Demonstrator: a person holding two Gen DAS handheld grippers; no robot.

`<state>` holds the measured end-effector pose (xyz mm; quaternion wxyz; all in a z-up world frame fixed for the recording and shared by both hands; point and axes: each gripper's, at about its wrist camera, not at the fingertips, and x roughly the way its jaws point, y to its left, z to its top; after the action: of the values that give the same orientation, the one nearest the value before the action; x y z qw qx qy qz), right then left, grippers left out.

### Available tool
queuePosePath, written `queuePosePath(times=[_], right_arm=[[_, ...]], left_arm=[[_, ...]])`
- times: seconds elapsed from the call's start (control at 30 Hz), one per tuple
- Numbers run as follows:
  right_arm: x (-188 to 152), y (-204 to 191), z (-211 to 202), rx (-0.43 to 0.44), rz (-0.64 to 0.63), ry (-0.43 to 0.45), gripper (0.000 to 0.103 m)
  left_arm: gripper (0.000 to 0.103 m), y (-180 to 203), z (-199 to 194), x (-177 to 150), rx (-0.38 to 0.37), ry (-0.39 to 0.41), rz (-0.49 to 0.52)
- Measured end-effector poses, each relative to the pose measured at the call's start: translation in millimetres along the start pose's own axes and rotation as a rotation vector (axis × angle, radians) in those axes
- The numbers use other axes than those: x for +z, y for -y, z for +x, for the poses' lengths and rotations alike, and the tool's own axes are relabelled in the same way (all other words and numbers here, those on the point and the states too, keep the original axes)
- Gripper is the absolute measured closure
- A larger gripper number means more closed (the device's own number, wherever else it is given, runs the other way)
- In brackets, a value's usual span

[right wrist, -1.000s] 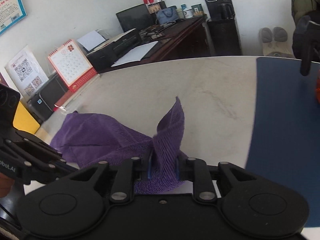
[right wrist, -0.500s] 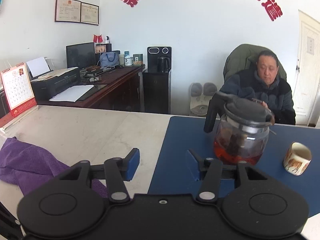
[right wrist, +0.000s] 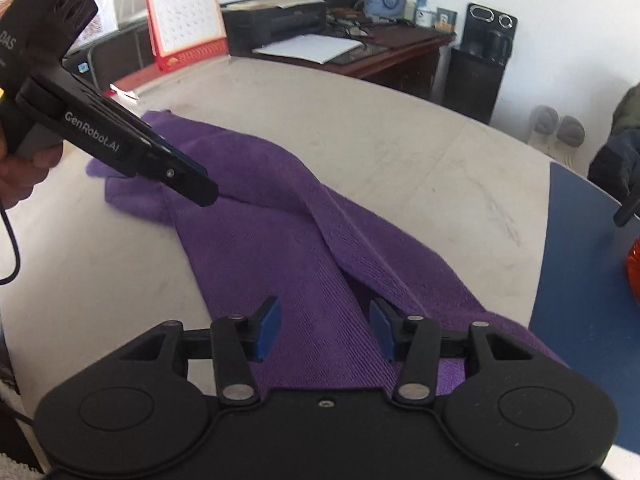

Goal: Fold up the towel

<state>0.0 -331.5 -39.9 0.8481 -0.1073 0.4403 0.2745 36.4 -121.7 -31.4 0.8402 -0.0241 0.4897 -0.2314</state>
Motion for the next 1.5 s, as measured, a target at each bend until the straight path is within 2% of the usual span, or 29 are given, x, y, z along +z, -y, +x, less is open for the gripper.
queuePosePath(times=[0.1, 0.2, 0.33, 0.47, 0.57, 0.63, 0.7, 0.77, 0.83, 0.9, 1.0, 1.2, 1.3, 1.33, 1.43, 1.5], right_arm=[[-7.9, 3.5, 8.3, -0.001, 0.04, -0.062, 0.058], [-16.5, 1.1, 6.3, 0.004, 0.062, -0.074, 0.058], [-29.5, -1.8, -1.7, 0.045, 0.091, -0.085, 0.057], [-37.8, -3.8, -7.0, 0.111, 0.082, -0.113, 0.056], [-41.4, -2.5, -11.6, 0.206, 0.068, -0.162, 0.056], [-37.9, 4.2, -22.6, 0.231, 0.058, -0.145, 0.058], [-28.0, 17.3, -43.1, 0.208, 0.04, -0.061, 0.058], [-16.7, 33.7, -58.2, 0.134, 0.007, 0.008, 0.057], [-10.6, 44.9, -59.7, 0.054, -0.065, 0.036, 0.057], [-8.3, 48.9, -49.0, 0.007, -0.155, 0.01, 0.058], [-7.3, 48.0, -27.0, 0.023, -0.257, -0.032, 0.058], [-11.5, 43.2, -0.1, 0.066, -0.343, -0.095, 0.062], [-7.9, 47.7, 0.7, 0.059, -0.332, -0.096, 0.079], [-6.0, 49.2, 0.5, 0.045, -0.331, -0.096, 0.089], [1.1, 54.9, -2.5, -0.017, -0.345, -0.066, 0.097], [8.4, 59.3, -6.6, -0.051, -0.352, -0.028, 0.097]], left_arm=[[0.073, 3.7, 19.2, -2.7, -0.039, -0.043, 0.032], [0.073, 4.6, 31.1, -15.1, -0.056, -0.097, 0.031], [0.072, -0.6, 18.0, -31.9, -0.074, -0.12, 0.005], [0.072, 0.0, 10.6, -40.9, -0.077, -0.179, -0.016], [0.072, 8.0, 5.6, -50.1, -0.058, -0.234, 0.015], [0.072, 15.7, 8.6, -51.1, -0.036, -0.258, 0.043], [0.072, 24.9, 4.1, -44.7, -0.041, -0.24, 0.077], [0.07, 35.8, 2.4, -32.8, -0.083, -0.203, 0.1], [0.067, 51.4, 8.8, -19.3, -0.137, -0.176, 0.136], [0.067, 68.1, 23.4, -12.3, -0.165, -0.18, 0.189], [0.067, 85.6, 48.7, -12.3, -0.17, -0.214, 0.246], [0.067, 90.2, 67.1, -21.4, -0.117, -0.277, 0.25], [0.067, 90.9, 67.7, -23.2, -0.115, -0.281, 0.25], [0.067, 91.2, 68.3, -23.3, -0.115, -0.283, 0.249], [0.067, 92.2, 70.0, -24.6, -0.115, -0.287, 0.249], [0.067, 93.3, 71.7, -26.0, -0.116, -0.289, 0.254]])
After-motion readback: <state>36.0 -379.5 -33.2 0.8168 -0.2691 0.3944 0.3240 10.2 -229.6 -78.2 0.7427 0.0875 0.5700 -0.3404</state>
